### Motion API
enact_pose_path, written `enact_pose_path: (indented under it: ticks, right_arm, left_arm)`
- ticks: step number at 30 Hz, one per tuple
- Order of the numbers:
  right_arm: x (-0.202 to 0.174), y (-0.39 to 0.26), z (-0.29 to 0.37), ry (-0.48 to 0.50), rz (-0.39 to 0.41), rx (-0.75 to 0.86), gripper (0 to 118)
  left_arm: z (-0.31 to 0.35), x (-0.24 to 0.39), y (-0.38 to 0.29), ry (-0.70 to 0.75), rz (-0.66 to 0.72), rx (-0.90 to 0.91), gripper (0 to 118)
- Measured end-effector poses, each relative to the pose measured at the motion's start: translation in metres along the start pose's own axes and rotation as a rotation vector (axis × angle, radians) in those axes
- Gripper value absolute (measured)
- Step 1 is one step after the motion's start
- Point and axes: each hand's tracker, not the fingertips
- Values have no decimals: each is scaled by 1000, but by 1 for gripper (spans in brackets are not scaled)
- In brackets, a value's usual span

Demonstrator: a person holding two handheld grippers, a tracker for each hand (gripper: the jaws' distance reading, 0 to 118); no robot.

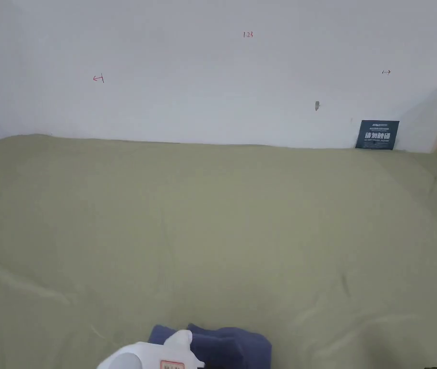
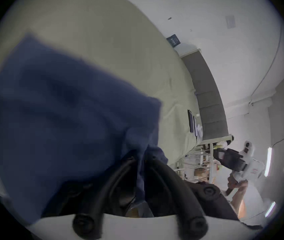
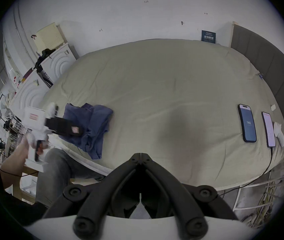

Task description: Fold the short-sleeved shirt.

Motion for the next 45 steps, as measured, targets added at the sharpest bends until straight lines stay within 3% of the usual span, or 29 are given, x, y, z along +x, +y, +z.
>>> enact_pose_path:
  ticks: [2, 4, 6, 11, 15, 17, 21, 23, 24, 26, 27, 28, 29, 30, 31, 32, 33, 35, 38, 39, 41, 42, 43, 44, 45]
  right_arm:
    - [-4, 3, -3, 4, 8, 3, 0]
    - [-7, 5, -6, 12, 7, 2, 0]
    - [-16, 7, -10, 20, 10, -3, 0]
    - [-34, 18, -35, 52, 41, -32, 0]
    - [-72, 37, -65, 223, 77, 3, 0]
    - [-94, 46, -88, 330, 90, 9, 0]
    - [-124, 60, -161, 558, 46, -66, 0]
    - [-130, 62, -202, 616, -6, -153, 0]
    - [-130, 60, -223, 617, -2, -202, 0]
    - [-116, 52, -259, 494, -2, -273, 0]
    - [-99, 45, -269, 514, -97, -277, 0]
    - [-80, 41, -270, 687, -303, -241, 0]
    - [-66, 36, -268, 720, -441, -235, 0]
    - [-58, 30, -262, 666, -417, -227, 0]
    - [-53, 28, -257, 669, -365, -208, 0]
    - [-49, 27, -252, 647, -288, -169, 0]
    - [-48, 25, -248, 627, -262, -164, 0]
    - [-42, 24, -245, 646, -299, -176, 0]
    - [-44, 20, -238, 649, -308, -168, 0]
    - [-44, 20, -237, 651, -304, -164, 0]
    - [-45, 20, -233, 654, -295, -157, 0]
    - [-46, 20, -232, 646, -283, -156, 0]
    - [-47, 21, -230, 638, -277, -156, 0]
    - [-47, 22, -226, 629, -273, -153, 0]
    - [-48, 23, -221, 621, -275, -145, 0]
  left_arm:
    - [-32, -16, -9, -38, 49, -7, 0]
    - [-46, -7, -20, -110, 13, 61, 0]
    - [-44, 3, -20, -30, -69, 60, 0]
    - [-14, 9, -9, -67, 25, -6, 0]
    - [71, 59, -1, -82, -252, 29, 0]
    - [116, 65, 7, -49, -318, 96, 0]
    - [182, 26, 25, 41, -233, 246, 1]
    - [195, -6, 29, 109, -165, 274, 3]
    - [197, -20, 28, 108, -135, 264, 11]
    - [196, -42, 25, 92, -95, 240, 26]
    - [191, -53, 26, 88, -80, 219, 26]
    - [185, -59, 26, 93, -71, 199, 53]
    - [177, -64, 25, 105, -67, 180, 82]
    - [167, -69, 27, 96, -75, 164, 106]
    - [159, -72, 29, 70, -78, 155, 108]
    - [145, -74, 33, 26, -60, 134, 108]
    - [130, -77, 37, -1, -38, 115, 108]
    - [99, -81, 44, -41, 21, 32, 108]
    - [83, -73, 44, -106, -46, 124, 109]
    - [80, -74, 47, -119, -27, 115, 103]
    - [69, -70, 47, -156, 40, 42, 77]
    - [66, -63, 46, 25, -17, 63, 48]
    - [67, -58, 45, 101, -97, 68, 35]
    - [71, -61, 45, 130, -150, 71, 35]
    - [75, -64, 45, 28, -95, 74, 33]
